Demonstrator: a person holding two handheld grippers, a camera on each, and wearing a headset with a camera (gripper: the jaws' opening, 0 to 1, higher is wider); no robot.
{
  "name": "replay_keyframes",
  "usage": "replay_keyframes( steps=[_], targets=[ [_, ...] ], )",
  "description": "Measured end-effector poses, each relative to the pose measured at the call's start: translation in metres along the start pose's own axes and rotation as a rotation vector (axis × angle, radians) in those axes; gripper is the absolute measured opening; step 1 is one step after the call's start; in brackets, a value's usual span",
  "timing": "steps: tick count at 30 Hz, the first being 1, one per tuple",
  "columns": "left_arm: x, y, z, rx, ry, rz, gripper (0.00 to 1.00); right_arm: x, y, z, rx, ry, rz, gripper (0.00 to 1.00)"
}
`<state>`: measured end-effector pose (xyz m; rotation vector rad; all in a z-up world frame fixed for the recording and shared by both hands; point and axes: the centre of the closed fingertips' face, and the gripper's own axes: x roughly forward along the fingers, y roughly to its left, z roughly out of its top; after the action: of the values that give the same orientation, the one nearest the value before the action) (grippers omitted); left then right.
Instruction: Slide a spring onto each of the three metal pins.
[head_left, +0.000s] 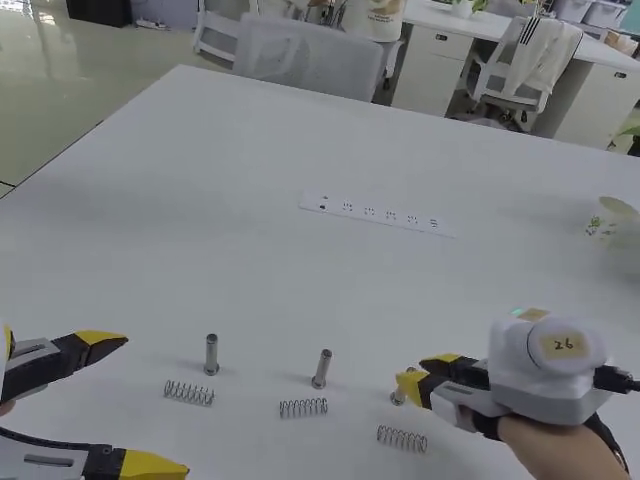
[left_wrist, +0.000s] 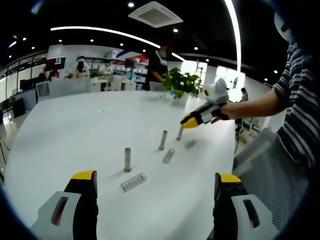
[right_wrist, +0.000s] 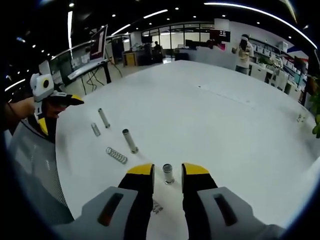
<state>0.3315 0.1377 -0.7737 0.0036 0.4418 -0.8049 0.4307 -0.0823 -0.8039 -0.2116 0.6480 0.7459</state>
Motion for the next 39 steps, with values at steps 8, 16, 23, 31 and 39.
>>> replay_keyframes(
  steps=[8, 16, 23, 31, 39],
  targets=[
    [-0.001, 0.002, 0.002, -0.005, -0.005, 0.001, 0.95, -0.009, 0.006, 0.006, -0.015, -0.036, 0.024, 0.24],
    [-0.002, 0.001, 0.000, 0.000, 0.004, -0.001, 0.94, -0.028, 0.001, 0.015, -0.031, -0.072, 0.032, 0.25],
    [-0.001, 0.000, 0.000, -0.001, 0.011, -0.007, 0.94, -0.049, -0.006, 0.034, -0.002, -0.138, 0.039, 0.27],
    [-0.002, 0.000, 0.002, 0.001, 0.004, -0.007, 0.94, -0.058, 0.006, 0.017, -0.165, -0.074, 0.097, 0.25],
    [-0.005, 0.001, 0.000, 0.005, 0.009, 0.000, 0.94, -0.052, 0.031, -0.013, -0.300, 0.040, 0.196, 0.22]
  ],
)
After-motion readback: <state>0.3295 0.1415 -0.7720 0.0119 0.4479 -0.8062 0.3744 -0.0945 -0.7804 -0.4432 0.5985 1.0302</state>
